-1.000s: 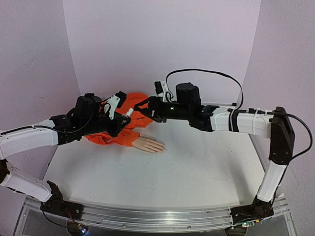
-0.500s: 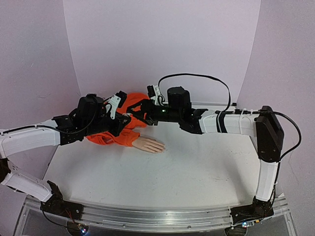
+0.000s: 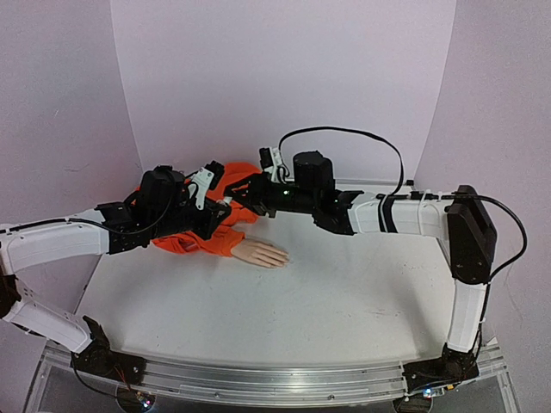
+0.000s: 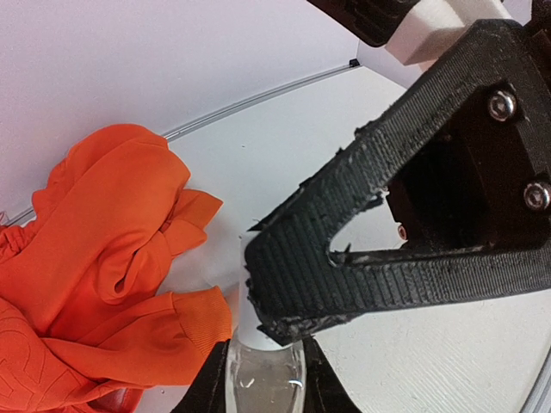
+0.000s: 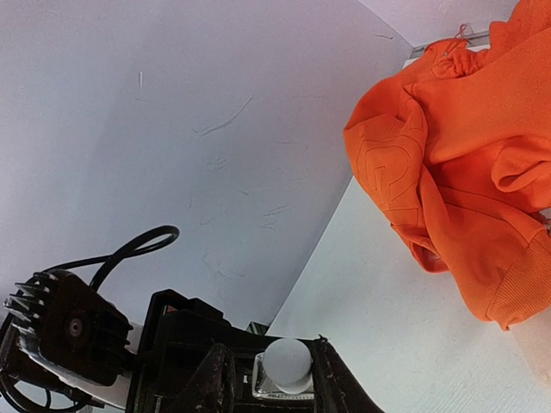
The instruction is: Paint the nails
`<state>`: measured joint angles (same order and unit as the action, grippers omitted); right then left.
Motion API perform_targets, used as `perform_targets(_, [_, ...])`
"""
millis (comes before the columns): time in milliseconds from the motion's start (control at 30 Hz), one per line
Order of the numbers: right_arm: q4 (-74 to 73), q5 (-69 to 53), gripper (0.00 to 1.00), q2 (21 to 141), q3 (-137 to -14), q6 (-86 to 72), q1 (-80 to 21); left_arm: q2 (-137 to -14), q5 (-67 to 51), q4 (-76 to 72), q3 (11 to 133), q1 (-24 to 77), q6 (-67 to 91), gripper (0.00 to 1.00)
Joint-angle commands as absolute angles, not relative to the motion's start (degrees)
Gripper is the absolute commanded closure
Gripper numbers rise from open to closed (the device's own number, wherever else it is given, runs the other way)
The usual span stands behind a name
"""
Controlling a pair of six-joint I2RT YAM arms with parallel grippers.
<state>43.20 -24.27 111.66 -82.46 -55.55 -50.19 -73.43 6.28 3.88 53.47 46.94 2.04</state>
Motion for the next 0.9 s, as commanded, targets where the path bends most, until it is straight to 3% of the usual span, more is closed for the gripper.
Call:
perform_targets(0, [47.21, -24.58, 0.71, 112.02, -85.42, -55.28, -50.71, -72.77, 7.06, 0.26, 54.04, 47.20, 3.48, 1.00])
perform_targets(400, [48.18, -30.47, 1.00, 111.15, -84.95, -48.23, -49.62, -71.81, -3.44, 0.26, 55.93, 47.11, 6.69, 1.00])
perform_targets(500, [49.53, -39.03, 1.00, 109.28, -83.59, -39.68, -48.49, -70.77, -16.76, 0.24, 56.58, 46.51, 6.26, 1.00])
perform_targets(633, [60.37, -67.93, 1.00, 104.74, -76.11, -26.29, -48.49, -71.33, -53.32, -3.96, 58.90, 42.00, 9.47, 1.00])
perform_targets(700, [65.87, -74.87, 1.00, 102.15, -72.47, -25.47, -48.60, -73.55, -69.79, -6.70, 61.36, 40.72, 13.34, 1.00])
perform_targets(767, [65.92, -76.33, 1.00, 100.35, -71.59, -24.55, -48.54, -75.01, -76.07, -7.00, 63.19, 40.67, 14.77, 1.00])
perform_targets(867, [66.04, -74.47, 1.00, 98.89, -71.13, -24.07, -48.47, -74.94, -73.96, -7.14, 62.76, 40.56, 13.64, 1.00])
